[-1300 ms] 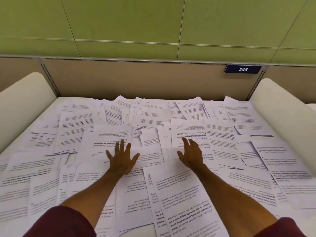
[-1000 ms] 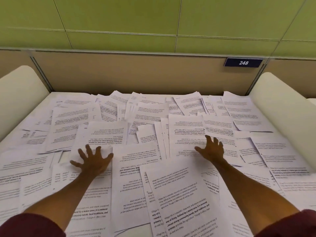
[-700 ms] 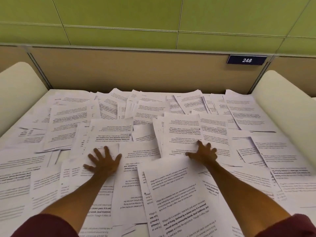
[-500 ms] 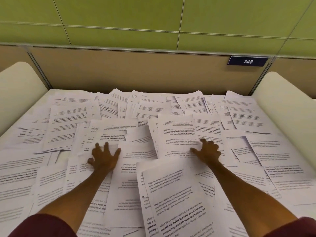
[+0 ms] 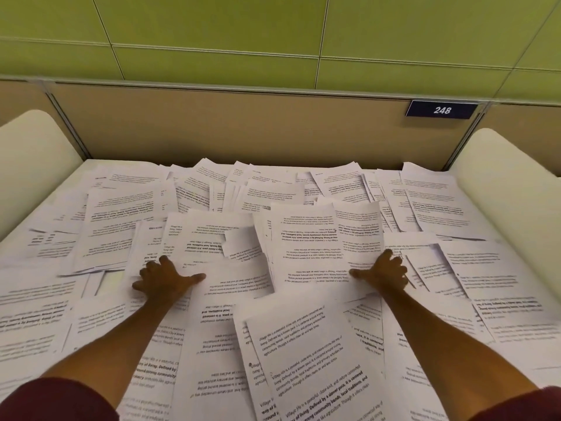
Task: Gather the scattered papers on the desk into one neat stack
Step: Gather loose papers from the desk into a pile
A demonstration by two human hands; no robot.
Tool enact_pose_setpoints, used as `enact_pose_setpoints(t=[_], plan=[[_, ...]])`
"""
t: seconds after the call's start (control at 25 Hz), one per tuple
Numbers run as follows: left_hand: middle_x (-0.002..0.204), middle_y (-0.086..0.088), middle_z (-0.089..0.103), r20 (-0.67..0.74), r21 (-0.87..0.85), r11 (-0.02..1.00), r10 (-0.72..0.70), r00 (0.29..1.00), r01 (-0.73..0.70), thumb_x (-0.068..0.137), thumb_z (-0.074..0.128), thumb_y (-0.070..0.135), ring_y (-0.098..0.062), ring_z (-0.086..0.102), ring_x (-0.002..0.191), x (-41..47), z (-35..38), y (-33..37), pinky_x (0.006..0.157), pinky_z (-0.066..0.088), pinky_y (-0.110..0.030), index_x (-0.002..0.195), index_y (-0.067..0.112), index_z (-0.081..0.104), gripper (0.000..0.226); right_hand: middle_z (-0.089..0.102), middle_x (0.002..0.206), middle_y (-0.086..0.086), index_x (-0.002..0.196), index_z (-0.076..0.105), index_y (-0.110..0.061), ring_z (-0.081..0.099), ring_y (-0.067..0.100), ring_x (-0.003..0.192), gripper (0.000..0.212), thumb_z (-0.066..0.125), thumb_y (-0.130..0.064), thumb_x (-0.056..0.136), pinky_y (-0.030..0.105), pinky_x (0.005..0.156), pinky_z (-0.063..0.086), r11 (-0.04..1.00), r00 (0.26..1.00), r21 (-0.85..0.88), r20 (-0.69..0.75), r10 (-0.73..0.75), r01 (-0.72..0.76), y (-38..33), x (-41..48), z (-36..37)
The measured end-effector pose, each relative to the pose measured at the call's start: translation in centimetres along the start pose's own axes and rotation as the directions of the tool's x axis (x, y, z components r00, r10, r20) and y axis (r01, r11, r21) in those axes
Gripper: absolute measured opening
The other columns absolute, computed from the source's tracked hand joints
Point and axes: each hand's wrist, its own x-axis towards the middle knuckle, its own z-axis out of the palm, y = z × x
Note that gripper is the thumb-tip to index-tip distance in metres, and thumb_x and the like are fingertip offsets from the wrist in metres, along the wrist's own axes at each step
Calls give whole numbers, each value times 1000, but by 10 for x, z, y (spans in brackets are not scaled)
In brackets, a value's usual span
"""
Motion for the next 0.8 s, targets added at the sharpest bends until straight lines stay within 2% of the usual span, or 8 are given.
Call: enact_pose_setpoints(t=[0.16,0.32,0.44,0.52,0.6,0.68,0.8], plan=[[143,-22,38,93,-75,994,-79,993,86,50,79,70,-39,38,133,10,-6,-2,109,24,-57,144,6,23,127,34,147,24,143,25,-2,31,41,139,107,86,-44,66,52,113,34,995,996,57,44,82,-84,-1,5,-1],[142,-19,42,130,-48,996,-66,989,73,49,80,69,-38,37,134,15,-10,0,111,19,-59,139,9,35,118,44,142,22,137,36,-3,36,41,136,93,88,-34,66,54,111,36,975,992,192,90,94,-110,-3,9,2],[141,-19,41,133,-64,994,-74,988,83,53,80,67,-38,36,134,13,-11,4,112,20,-58,137,11,39,109,53,135,21,128,39,-2,49,43,126,80,88,-11,65,57,102,45,891,994,451,108,5,-54,-6,10,6],[141,-19,44,116,-132,991,-14,993,29,56,81,63,-38,40,133,12,-10,6,111,18,-59,138,10,35,107,56,130,20,122,35,-4,56,44,119,76,85,3,65,58,94,52,807,989,589,140,-46,-46,-12,6,7],[137,-18,47,62,-204,979,24,998,-10,58,82,60,-39,42,131,14,-10,3,109,21,-60,135,11,39,100,57,126,19,122,35,-3,58,44,115,76,84,7,64,58,90,54,763,984,644,167,-68,-57,-16,4,7],[134,-18,48,9,-223,975,-3,1000,5,58,81,61,-39,41,129,17,-13,-5,107,26,-61,129,13,46,93,61,124,20,123,42,-1,62,43,109,72,83,10,64,58,87,55,735,971,675,213,-110,-65,-15,5,7],[132,-14,48,68,-169,985,25,997,-13,54,83,60,-35,40,129,18,-14,-14,107,24,-57,122,20,50,85,64,121,21,122,50,-1,63,43,107,67,79,16,64,59,88,54,705,943,708,254,-213,-32,-15,6,10]])
